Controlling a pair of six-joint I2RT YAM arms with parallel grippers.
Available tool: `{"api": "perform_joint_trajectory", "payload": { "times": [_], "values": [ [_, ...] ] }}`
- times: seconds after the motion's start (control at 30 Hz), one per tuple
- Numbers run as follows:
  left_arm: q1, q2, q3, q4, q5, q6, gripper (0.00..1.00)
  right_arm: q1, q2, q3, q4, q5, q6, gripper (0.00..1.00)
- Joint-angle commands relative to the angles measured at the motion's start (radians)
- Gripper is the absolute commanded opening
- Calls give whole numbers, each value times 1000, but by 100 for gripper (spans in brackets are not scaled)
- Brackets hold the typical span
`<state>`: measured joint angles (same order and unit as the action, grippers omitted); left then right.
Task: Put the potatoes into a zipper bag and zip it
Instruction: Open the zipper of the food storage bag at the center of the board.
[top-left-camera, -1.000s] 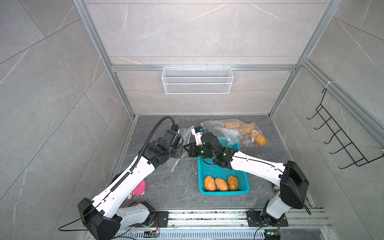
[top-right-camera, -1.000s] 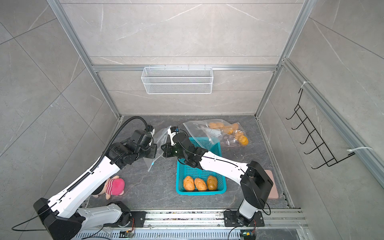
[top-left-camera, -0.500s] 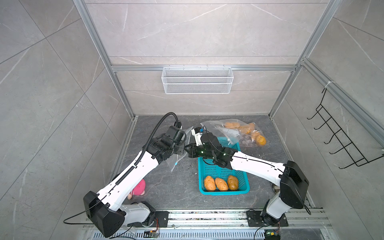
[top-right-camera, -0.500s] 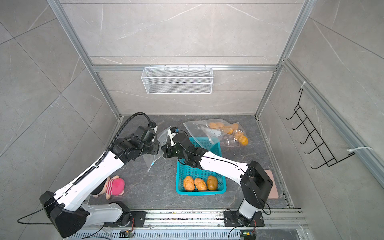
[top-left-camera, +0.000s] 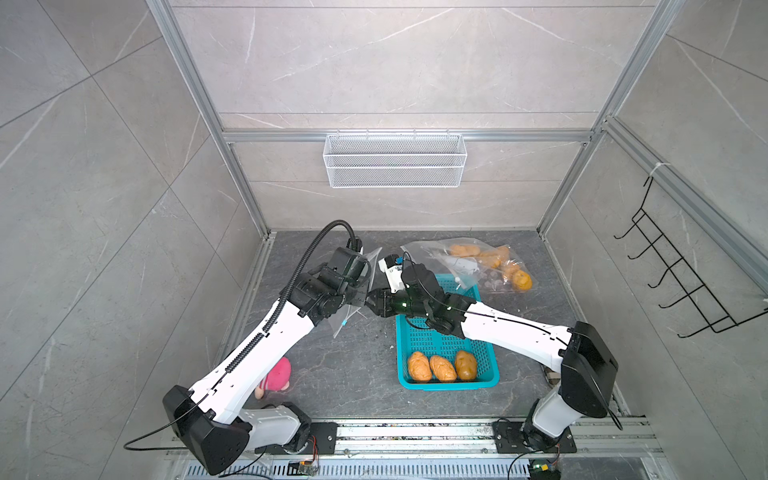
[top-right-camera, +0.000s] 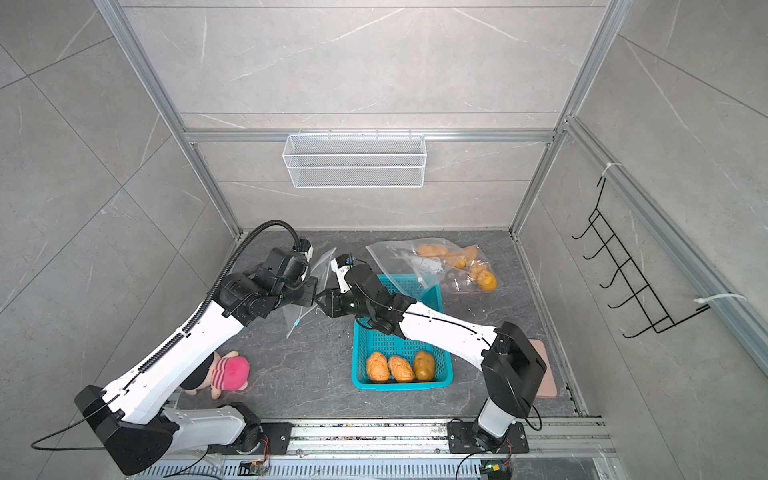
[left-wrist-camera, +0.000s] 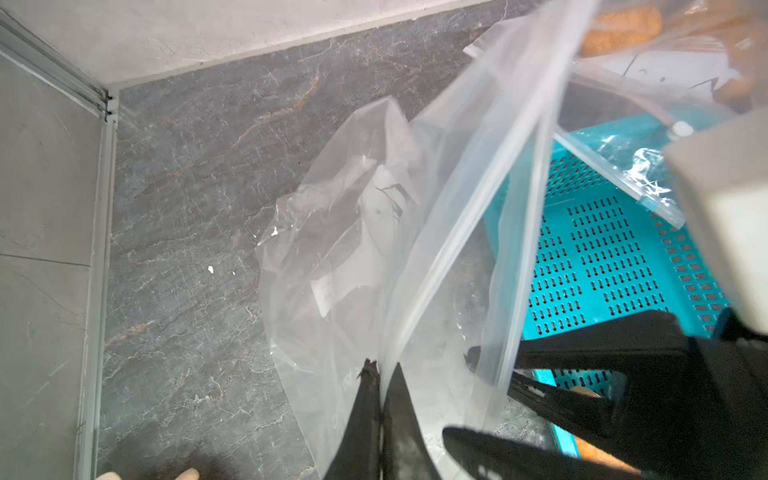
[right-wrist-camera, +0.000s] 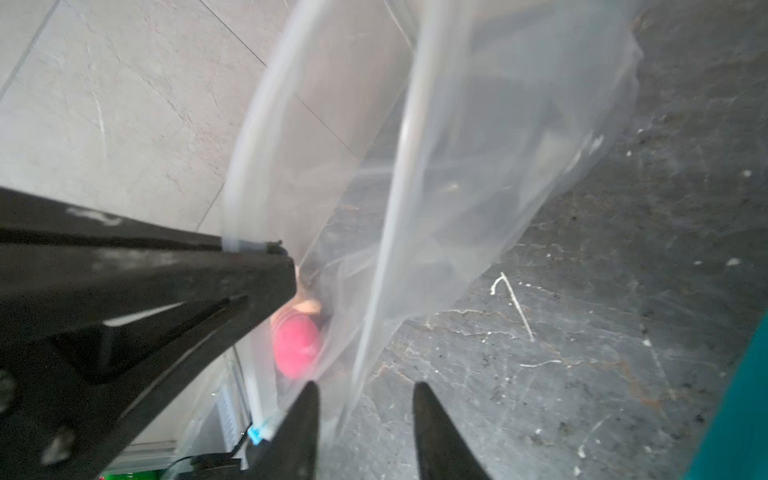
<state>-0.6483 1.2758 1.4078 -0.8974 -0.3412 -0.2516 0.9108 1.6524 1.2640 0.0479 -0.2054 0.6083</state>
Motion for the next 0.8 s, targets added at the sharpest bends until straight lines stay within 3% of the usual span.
{"api": "perform_joint_trajectory", "payload": {
  "times": [0.0, 0.13, 0.27, 0.4, 0.53, 0.6, 0.77],
  "values": [
    [-2, -31, 70, -60, -44, 62, 0, 5, -86, 35, 22, -41, -113, 59],
    [6, -20, 91, -108, -126, 102, 0, 3, -193, 22, -12, 3, -228, 66],
    [33, 28, 133, -214, -370, 124, 0, 2, -316, -23, -103, 133, -317, 68],
    [92, 103, 269, -371, -596, 142, 0, 2, -407, -76, -180, 220, -366, 68],
    [95, 139, 365, -450, -606, 115, 0, 3, -479, -135, -255, 314, -386, 69],
    [94, 160, 378, -463, -489, 88, 0, 3, -510, -173, -278, 414, -380, 69],
    [52, 156, 158, -206, 200, 31, 0, 1, -564, -234, -355, 616, -340, 67]
  ]
}}
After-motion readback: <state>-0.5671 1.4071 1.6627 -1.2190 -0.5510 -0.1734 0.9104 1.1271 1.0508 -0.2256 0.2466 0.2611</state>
